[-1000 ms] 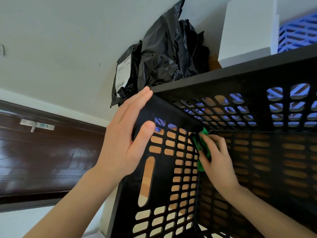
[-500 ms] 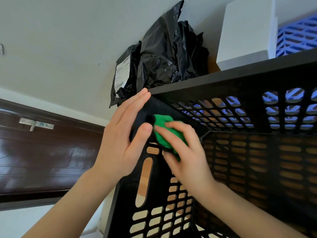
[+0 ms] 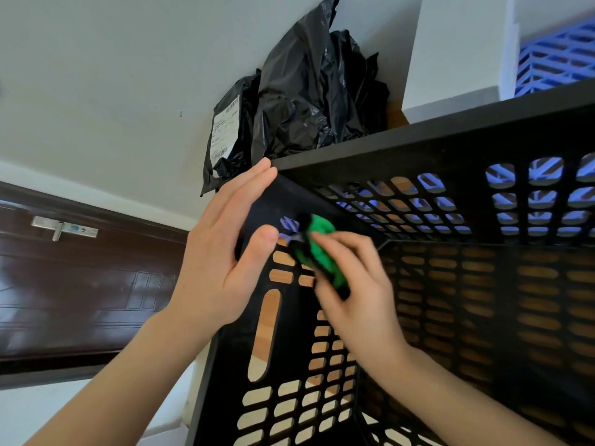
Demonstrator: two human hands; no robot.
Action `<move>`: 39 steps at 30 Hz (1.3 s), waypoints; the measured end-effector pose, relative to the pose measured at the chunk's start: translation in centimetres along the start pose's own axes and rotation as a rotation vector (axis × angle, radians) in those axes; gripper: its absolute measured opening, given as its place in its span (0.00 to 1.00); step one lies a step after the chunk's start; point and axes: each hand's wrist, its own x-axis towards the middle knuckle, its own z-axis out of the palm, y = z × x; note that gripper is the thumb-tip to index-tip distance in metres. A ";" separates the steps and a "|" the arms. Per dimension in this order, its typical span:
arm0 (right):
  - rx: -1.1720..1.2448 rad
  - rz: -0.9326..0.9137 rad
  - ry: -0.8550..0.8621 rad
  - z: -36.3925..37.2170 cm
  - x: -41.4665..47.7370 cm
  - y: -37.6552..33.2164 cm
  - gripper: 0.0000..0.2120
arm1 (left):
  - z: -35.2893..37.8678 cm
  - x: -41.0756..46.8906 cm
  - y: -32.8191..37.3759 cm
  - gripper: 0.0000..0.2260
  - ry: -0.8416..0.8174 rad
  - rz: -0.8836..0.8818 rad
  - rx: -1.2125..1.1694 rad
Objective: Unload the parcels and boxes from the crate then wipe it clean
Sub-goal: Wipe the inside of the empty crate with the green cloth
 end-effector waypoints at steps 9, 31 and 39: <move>-0.171 -0.084 -0.131 -0.3 -1.9 2.9 0.32 | 0.0 0.0 -0.1 0.23 -0.001 -0.010 -0.005; -0.163 -0.042 -0.159 -0.5 -3.7 3.1 0.32 | 0.1 -0.1 -0.1 0.23 0.010 -0.012 0.005; -0.153 0.236 -0.110 -0.8 -4.6 5.4 0.28 | 0.1 -0.1 -0.1 0.23 0.014 -0.023 0.012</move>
